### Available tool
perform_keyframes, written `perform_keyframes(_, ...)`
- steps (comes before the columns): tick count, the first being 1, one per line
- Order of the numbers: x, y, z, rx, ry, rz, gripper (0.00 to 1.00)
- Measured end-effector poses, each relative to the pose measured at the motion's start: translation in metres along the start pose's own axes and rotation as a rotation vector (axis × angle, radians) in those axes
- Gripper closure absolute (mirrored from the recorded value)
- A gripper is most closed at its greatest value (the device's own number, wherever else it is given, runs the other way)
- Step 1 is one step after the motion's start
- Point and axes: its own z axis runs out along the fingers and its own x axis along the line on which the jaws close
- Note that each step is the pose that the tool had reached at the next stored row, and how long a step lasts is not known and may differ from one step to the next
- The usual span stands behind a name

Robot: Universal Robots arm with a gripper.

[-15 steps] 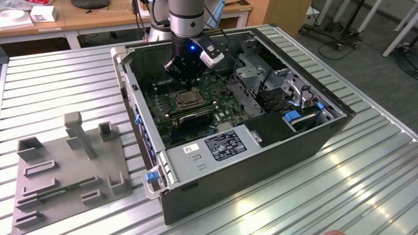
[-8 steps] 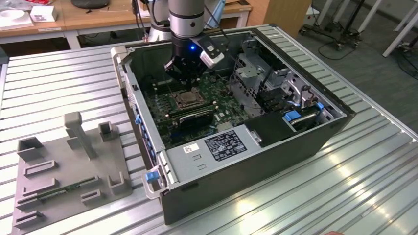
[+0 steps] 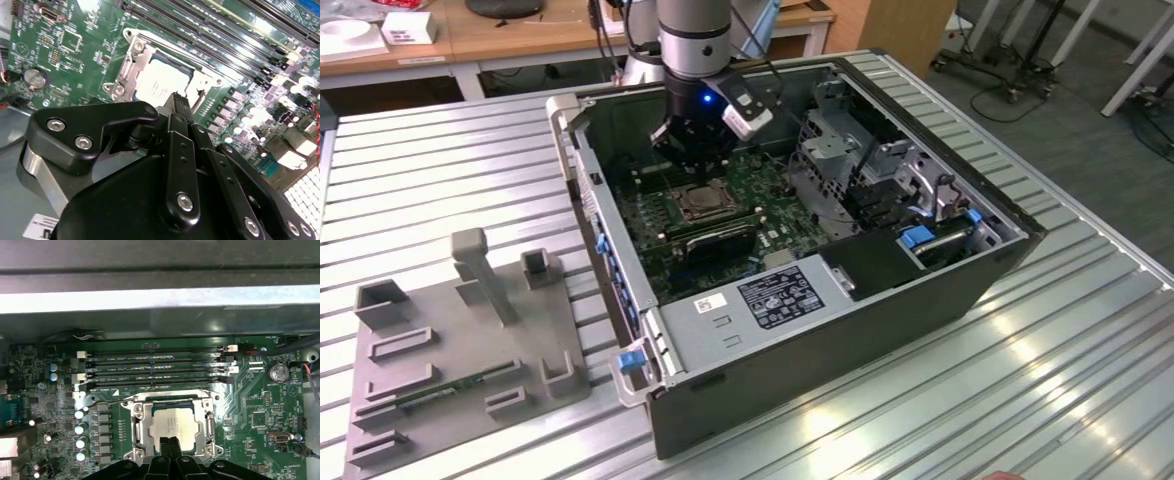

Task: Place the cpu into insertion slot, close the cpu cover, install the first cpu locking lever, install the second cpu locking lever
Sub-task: 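Install the first cpu locking lever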

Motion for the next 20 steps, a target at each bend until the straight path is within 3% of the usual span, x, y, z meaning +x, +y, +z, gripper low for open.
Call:
perform_keyframes(13, 0.0275, -0.0011, -0.0014, -0.0004, -0.0080, 0.000, 0.90)
perform_keyframes(20, 0.0281, -0.0011, -0.0015, -0.0002, -0.0081, 0.000, 0.90)
